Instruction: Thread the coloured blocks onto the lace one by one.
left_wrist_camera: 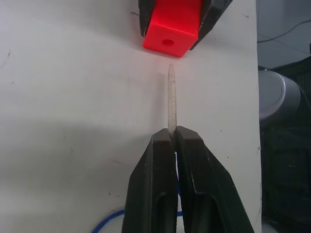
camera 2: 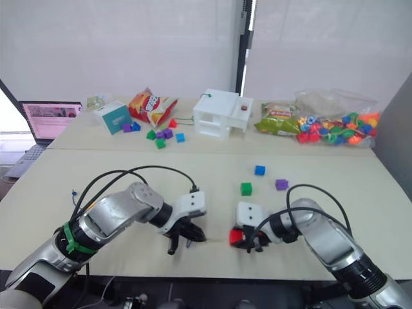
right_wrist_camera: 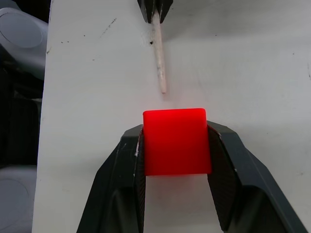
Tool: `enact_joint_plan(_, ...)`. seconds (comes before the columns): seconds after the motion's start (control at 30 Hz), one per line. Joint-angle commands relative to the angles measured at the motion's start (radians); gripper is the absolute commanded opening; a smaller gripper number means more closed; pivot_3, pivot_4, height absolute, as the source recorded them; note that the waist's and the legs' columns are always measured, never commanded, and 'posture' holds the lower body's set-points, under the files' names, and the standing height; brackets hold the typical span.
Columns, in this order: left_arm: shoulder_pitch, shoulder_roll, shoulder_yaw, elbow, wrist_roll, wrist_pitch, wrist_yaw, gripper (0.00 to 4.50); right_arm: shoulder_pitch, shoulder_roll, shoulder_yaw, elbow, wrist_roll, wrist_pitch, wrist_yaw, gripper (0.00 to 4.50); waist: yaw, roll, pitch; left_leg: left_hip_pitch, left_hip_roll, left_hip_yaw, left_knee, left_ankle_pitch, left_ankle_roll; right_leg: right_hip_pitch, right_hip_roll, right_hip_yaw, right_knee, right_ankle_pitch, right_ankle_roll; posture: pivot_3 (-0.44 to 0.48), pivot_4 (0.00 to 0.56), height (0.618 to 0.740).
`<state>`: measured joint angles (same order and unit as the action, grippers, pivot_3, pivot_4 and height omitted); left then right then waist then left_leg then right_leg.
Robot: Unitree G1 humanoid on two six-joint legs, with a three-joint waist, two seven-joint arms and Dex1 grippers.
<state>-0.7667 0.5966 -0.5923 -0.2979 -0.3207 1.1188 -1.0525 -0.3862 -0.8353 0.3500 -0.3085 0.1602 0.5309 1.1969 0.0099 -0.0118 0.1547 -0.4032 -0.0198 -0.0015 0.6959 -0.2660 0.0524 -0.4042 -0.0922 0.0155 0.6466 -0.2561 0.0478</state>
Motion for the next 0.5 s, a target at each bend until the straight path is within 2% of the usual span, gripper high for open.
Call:
enact_joint_plan(0.03, -0.019, -0.029, 0.018, -0.009, -0.016, 0.009, 0.023, 0.02, 0.018, 0.007, 0.042, -0.030, -0.003, 0.008, 0.015, 1.18, 0.000, 0.000, 0.000, 0.000, 0.000, 0.000, 0.000, 0.000, 0.000, 0.000, 0.000, 0.000, 0.000, 0.000, 0.000, 0.000, 0.150, 0.740)
enact_joint_plan(0.5, -0.022, -0.067, 0.021, -0.012, -0.040, 0.036, 0.069, 0.02, 0.019, 0.012, 0.046, -0.039, -0.004, 0.021, 0.007, 1.18, 0.000, 0.000, 0.000, 0.000, 0.000, 0.000, 0.000, 0.000, 0.000, 0.000, 0.000, 0.000, 0.000, 0.000, 0.000, 0.000, 0.150, 0.740)
